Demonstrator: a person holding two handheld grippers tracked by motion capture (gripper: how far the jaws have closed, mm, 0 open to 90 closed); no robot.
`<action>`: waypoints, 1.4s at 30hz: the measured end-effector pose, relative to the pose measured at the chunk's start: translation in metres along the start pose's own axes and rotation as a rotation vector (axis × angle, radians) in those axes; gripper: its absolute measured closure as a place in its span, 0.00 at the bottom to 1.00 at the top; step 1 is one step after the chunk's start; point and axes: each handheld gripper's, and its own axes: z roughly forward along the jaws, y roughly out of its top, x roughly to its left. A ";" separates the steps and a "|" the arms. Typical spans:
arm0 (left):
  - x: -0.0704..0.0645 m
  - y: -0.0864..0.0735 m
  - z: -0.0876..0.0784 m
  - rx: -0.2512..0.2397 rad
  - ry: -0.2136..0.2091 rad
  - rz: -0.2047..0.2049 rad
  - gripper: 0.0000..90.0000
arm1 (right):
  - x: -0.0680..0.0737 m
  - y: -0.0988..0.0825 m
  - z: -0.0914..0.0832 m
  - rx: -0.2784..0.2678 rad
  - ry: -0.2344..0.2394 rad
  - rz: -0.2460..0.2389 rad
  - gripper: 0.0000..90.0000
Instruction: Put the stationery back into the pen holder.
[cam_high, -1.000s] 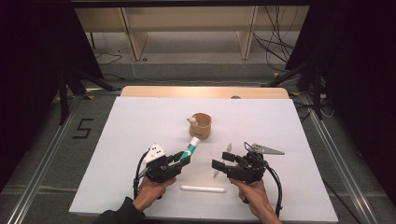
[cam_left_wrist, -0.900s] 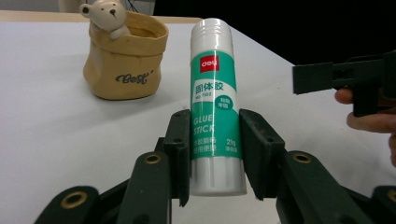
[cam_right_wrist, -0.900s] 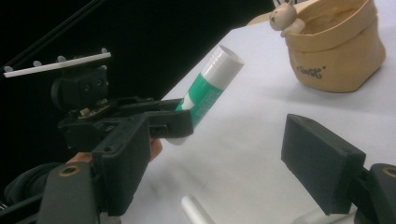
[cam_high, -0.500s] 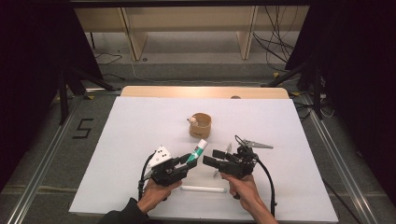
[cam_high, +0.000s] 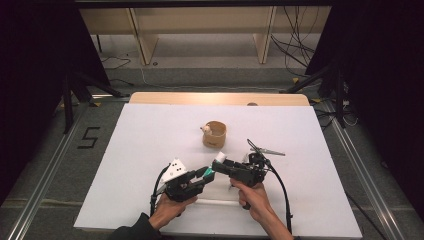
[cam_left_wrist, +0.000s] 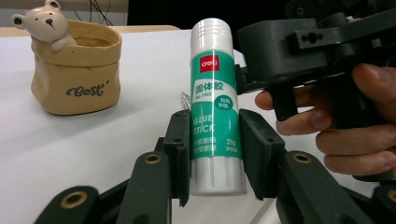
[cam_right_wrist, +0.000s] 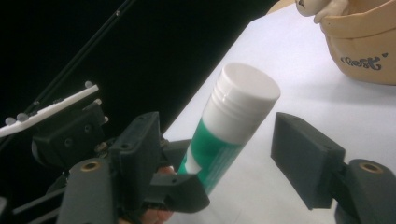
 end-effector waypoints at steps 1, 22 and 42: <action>0.000 0.000 0.000 0.000 -0.002 0.001 0.73 | 0.000 0.000 0.000 -0.002 0.000 0.005 0.39; -0.001 0.000 0.000 0.007 -0.013 0.002 0.72 | -0.006 0.000 0.005 -0.012 0.023 0.084 0.68; 0.007 0.007 -0.010 0.156 -0.010 0.035 0.30 | 0.000 0.013 -0.013 -0.077 -0.052 -0.018 0.73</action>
